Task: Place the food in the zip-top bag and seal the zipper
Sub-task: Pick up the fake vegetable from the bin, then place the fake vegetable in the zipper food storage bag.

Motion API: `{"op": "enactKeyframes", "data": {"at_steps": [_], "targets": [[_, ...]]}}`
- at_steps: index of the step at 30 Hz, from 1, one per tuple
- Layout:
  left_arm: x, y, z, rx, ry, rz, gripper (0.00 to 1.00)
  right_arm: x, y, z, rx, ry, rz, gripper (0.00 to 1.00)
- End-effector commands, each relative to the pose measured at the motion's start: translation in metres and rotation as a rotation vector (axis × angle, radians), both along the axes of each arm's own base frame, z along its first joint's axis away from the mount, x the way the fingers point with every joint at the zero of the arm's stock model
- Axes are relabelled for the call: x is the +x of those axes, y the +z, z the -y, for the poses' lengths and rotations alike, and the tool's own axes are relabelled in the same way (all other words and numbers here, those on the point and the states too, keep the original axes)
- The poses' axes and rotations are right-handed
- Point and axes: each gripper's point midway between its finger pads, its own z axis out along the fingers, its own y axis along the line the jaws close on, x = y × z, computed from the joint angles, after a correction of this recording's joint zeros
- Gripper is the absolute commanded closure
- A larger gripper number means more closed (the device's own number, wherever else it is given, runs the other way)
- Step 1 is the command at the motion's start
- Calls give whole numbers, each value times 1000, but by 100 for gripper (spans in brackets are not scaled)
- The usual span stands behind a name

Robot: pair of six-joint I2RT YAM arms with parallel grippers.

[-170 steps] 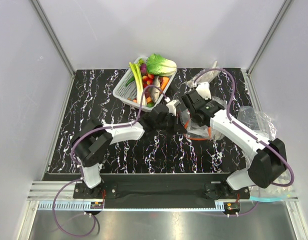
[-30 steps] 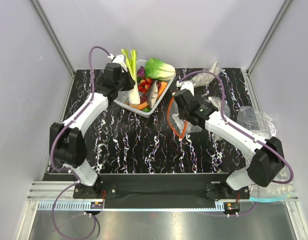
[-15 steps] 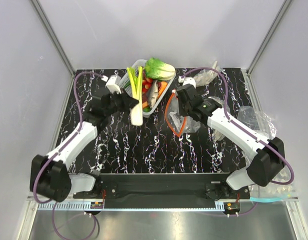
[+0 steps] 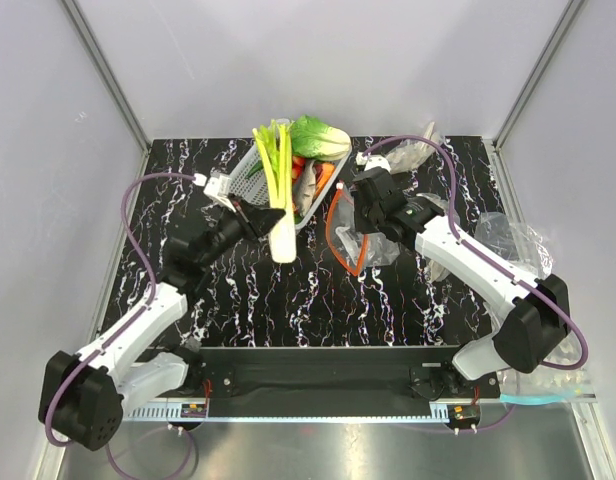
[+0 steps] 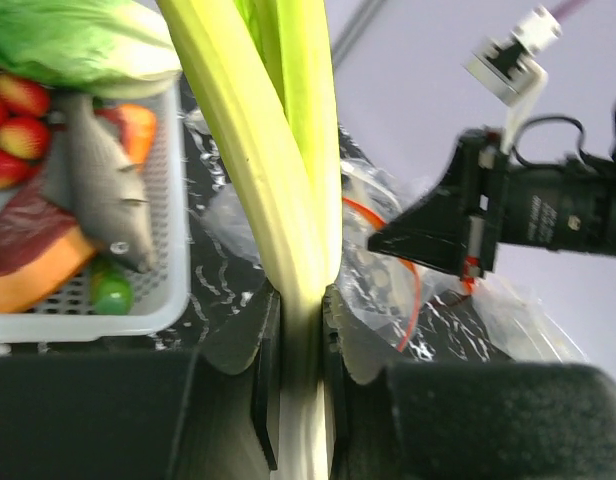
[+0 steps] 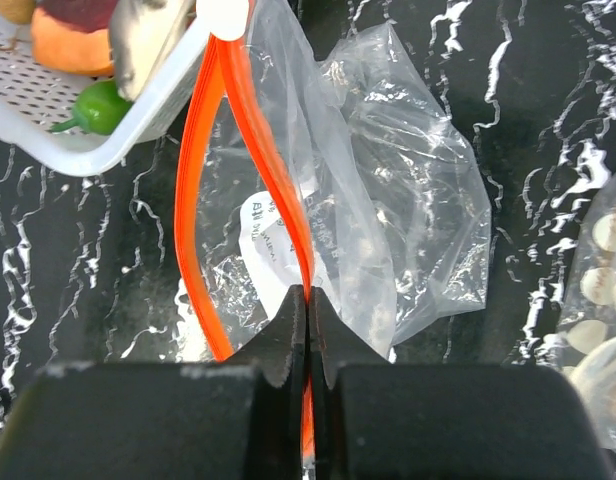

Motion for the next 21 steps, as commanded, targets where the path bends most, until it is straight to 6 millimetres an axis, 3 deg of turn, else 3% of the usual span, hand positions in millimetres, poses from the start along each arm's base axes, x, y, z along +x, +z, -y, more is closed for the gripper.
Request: {"op": "enactKeyframes", "data": {"at_steps": [1,6,10,12,13,14,16,17,21], "targets": [[-5,47,12,-128,-7,221,100,2,11,-13,77,14,5,100],[-3,66,36,-189,7,334,100,-2,12,-16,108,16,-9,100],[2,61,60,-181,13,370,100,-6,18,-20,144,28,-16,100],[0,70,62,-227,40,423,100,-9,23,-21,166,30,-16,100],[4,58,66,-224,44,414,100,-11,25,-22,173,35,-20,100],[2,68,65,-270,64,452,100,-12,29,-24,189,36,-18,100],[4,58,72,-288,62,451,100,-16,38,-24,217,37,-11,100],[1,66,70,-333,86,481,100,-17,42,-24,235,31,-10,100],[-2,60,77,-360,124,520,100,-22,67,-21,323,13,27,100]]}}
